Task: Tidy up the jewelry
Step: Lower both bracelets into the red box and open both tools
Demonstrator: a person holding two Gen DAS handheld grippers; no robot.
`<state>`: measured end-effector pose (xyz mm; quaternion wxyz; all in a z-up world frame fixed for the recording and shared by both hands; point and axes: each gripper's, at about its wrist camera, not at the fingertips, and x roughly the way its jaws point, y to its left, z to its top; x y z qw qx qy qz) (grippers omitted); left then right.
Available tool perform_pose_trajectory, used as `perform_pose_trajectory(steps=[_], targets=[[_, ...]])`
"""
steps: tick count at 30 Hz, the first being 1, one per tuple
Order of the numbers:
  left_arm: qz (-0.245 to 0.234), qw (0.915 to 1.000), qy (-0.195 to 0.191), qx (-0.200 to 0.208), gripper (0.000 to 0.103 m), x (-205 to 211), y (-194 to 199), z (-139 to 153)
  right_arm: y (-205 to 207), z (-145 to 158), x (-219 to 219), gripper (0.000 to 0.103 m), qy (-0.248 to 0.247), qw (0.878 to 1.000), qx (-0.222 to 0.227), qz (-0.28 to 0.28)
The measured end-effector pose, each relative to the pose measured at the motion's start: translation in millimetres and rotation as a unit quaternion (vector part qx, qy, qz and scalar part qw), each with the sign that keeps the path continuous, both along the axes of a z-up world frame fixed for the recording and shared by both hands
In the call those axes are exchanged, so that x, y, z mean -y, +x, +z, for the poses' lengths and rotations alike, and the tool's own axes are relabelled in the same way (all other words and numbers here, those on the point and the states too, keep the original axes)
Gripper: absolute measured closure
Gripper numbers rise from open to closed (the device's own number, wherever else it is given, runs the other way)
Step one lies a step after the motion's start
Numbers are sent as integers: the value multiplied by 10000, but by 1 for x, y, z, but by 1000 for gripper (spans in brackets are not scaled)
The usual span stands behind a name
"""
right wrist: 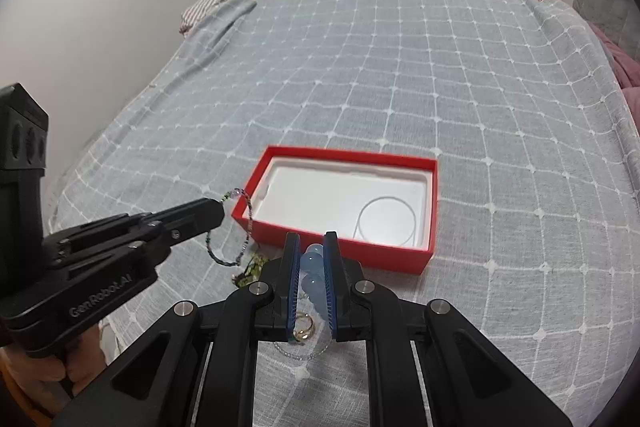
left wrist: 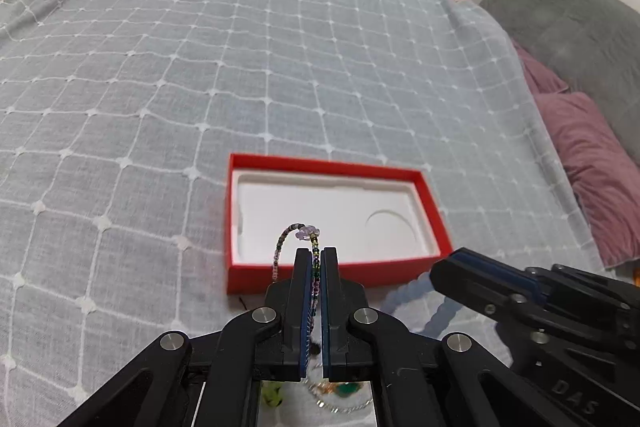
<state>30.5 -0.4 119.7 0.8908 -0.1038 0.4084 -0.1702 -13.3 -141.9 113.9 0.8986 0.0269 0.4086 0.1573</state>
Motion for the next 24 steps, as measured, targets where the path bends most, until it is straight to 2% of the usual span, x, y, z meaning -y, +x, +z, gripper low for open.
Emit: perform_pose_trajectory(steps=[7, 12, 17, 19, 24], targets=[[19, 9996, -267, 1, 103, 12, 21, -1, 10, 18, 15, 91, 112, 9996, 133, -208], [-5, 9962, -849, -187, 103, 16, 38, -6, 19, 23, 26, 91, 156, 9989, 153, -407], [-124, 9914, -1294, -136, 103, 21, 45, 0, 31, 24, 36, 91, 232, 9980, 138, -576], [-82, 9912, -1304, -233, 103, 20, 51, -8, 36, 24, 38, 91, 243, 9978, 109, -613], [269, 9931, -978, -596, 103, 10, 69, -38, 53, 19, 31, 91, 147, 9980, 1, -612]])
